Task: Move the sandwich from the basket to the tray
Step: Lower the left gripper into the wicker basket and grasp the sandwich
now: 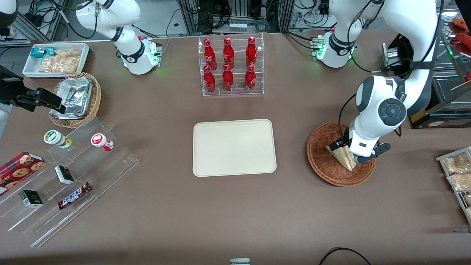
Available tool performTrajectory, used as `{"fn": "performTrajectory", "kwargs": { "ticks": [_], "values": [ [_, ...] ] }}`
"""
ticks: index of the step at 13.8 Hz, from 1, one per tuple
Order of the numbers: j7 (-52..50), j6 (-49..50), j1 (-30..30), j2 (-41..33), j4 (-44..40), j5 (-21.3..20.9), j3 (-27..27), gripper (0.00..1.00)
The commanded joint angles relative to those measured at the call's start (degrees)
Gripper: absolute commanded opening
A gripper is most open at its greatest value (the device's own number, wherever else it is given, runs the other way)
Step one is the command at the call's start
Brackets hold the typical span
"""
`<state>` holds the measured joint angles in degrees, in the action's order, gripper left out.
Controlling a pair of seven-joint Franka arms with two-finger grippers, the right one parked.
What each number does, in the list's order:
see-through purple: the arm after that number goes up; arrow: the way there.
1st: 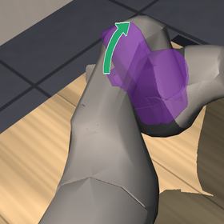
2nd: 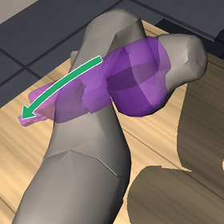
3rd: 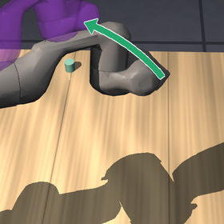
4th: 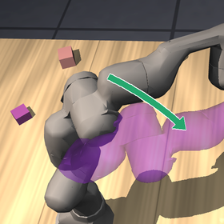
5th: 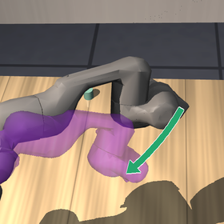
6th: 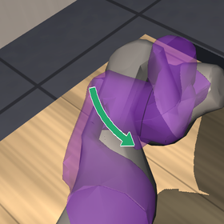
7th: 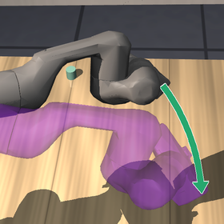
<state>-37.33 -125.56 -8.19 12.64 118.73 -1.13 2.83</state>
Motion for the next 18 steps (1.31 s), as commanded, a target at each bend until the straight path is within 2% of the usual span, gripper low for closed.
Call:
{"fn": "performTrajectory", "kwargs": {
  "ticks": [1,6,12,18],
  "values": [
    [-3.88,-2.75,0.46,-2.27,3.07,-0.89,-0.37,1.00],
    [-9.86,-11.54,0.81,-2.27,8.18,-0.45,-0.37,1.00],
    [-10.84,-11.72,0.90,0.36,8.18,-0.37,-0.55,1.00],
    [-10.84,-15.58,0.81,3.09,7.83,-0.36,-1.95,0.95]
  ]
}}
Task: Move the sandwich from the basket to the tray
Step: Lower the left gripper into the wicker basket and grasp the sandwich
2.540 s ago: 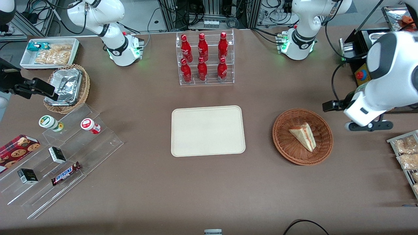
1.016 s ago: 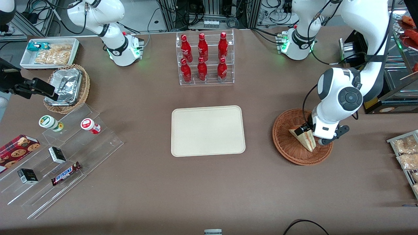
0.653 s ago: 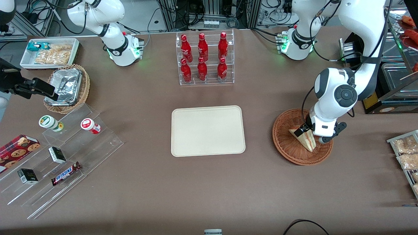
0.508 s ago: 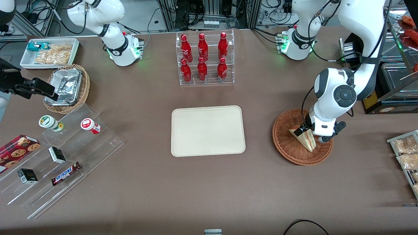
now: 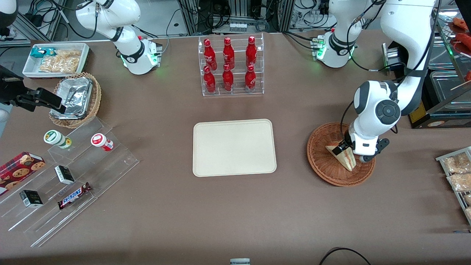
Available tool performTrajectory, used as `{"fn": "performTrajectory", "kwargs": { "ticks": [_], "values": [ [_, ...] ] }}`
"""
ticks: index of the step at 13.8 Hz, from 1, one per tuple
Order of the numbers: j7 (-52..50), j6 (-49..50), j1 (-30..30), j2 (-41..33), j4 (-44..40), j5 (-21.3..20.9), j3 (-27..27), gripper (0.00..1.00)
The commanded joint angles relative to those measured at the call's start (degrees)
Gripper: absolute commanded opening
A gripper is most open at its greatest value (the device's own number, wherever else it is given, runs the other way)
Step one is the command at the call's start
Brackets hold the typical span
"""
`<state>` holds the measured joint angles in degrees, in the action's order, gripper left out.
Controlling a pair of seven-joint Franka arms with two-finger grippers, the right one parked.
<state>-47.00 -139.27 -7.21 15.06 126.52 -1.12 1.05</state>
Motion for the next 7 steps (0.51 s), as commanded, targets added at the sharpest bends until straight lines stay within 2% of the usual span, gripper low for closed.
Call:
{"fn": "performTrajectory", "kwargs": {
  "ticks": [1,3,4,5,7],
  "values": [
    [-1.25,-2.14,-0.17,0.85,0.04,-0.38,-0.18,0.74],
    [-1.16,-2.14,-0.17,0.85,0.04,-0.38,-0.18,0.29],
    [-1.16,-1.97,-0.17,0.85,0.04,-0.38,-0.18,0.14],
    [-1.16,-1.79,-0.17,0.67,-0.04,-0.38,-0.18,0.10],
    [-1.25,-1.44,-0.17,0.32,-1.44,-0.38,-0.18,0.09]
  ]
}}
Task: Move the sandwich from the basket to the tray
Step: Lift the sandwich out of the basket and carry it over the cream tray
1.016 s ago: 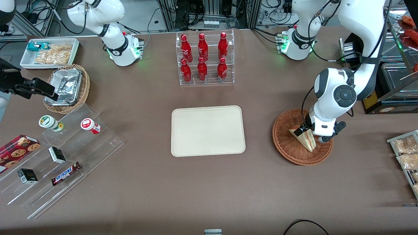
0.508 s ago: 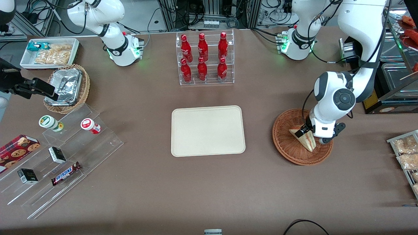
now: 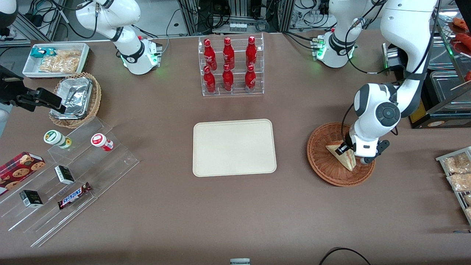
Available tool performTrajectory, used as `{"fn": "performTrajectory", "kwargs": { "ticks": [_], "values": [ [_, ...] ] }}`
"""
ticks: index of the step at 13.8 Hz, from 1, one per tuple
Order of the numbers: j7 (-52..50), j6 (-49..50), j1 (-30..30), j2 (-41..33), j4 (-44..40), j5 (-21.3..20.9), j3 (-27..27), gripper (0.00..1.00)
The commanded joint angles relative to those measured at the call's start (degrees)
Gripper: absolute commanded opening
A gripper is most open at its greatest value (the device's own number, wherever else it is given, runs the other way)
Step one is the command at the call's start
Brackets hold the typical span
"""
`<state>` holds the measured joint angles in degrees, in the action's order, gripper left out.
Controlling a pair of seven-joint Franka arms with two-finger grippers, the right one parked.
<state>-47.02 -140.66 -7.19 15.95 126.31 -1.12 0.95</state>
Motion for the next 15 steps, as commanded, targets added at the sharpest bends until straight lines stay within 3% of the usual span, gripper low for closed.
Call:
{"fn": "performTrajectory", "kwargs": {
  "ticks": [1,5,10,13,15],
  "values": [
    [-1.15,0.73,-0.19,-1.26,-1.67,-0.38,-0.07,0.09],
    [0.61,12.03,-0.72,-2.94,-7.63,-0.73,0.10,0.09],
    [13.95,33.22,-5.71,-1.80,-18.62,-0.47,1.07,0.08],
    [17.74,33.17,-11.25,0.12,-20.04,0.06,1.33,0.05],
    [18.46,33.60,-15.47,5.21,-26.34,0.15,1.42,0.05]
  ]
}}
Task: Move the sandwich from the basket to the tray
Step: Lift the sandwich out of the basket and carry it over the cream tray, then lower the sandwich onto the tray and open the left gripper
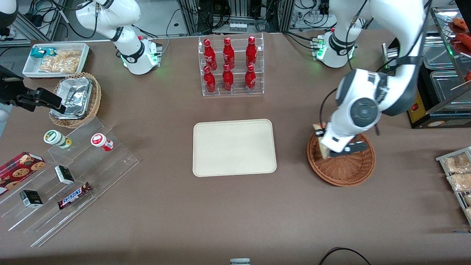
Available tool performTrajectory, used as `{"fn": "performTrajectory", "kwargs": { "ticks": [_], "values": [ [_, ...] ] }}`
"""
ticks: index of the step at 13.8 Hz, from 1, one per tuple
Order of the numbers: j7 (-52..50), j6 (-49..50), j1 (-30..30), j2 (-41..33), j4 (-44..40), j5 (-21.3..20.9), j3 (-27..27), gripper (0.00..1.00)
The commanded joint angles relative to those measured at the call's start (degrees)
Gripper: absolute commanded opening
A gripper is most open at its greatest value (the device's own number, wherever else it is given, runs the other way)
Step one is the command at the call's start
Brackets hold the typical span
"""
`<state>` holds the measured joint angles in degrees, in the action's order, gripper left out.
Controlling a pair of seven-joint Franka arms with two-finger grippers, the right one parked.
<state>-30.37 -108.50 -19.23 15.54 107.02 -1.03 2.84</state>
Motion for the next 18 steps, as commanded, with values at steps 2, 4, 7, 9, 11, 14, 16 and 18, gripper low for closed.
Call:
{"fn": "performTrajectory", "kwargs": {
  "ticks": [2,4,7,9,11,14,16,18],
  "values": [
    [-1.24,1.36,-6.77,10.01,-12.69,0.85,-0.38,0.06],
    [-7.39,1.19,-10.02,14.58,-17.70,2.26,-0.38,0.06],
    [-13.99,0.92,-14.77,20.47,-24.39,2.26,-0.38,0.05],
    [-17.95,0.83,-17.23,24.25,-28.52,2.26,-0.38,0.05],
    [-21.73,-1.00,-19.69,27.86,-32.39,2.18,-0.38,0.05],
    [-25.69,-5.48,-23.39,30.15,-33.19,1.91,-0.47,0.05],
    [-27.19,-6.20,-24.71,31.73,-34.77,1.65,-0.47,0.05],
    [-27.98,-6.20,-25.33,32.44,-35.57,1.65,-0.47,0.05]
  ]
}}
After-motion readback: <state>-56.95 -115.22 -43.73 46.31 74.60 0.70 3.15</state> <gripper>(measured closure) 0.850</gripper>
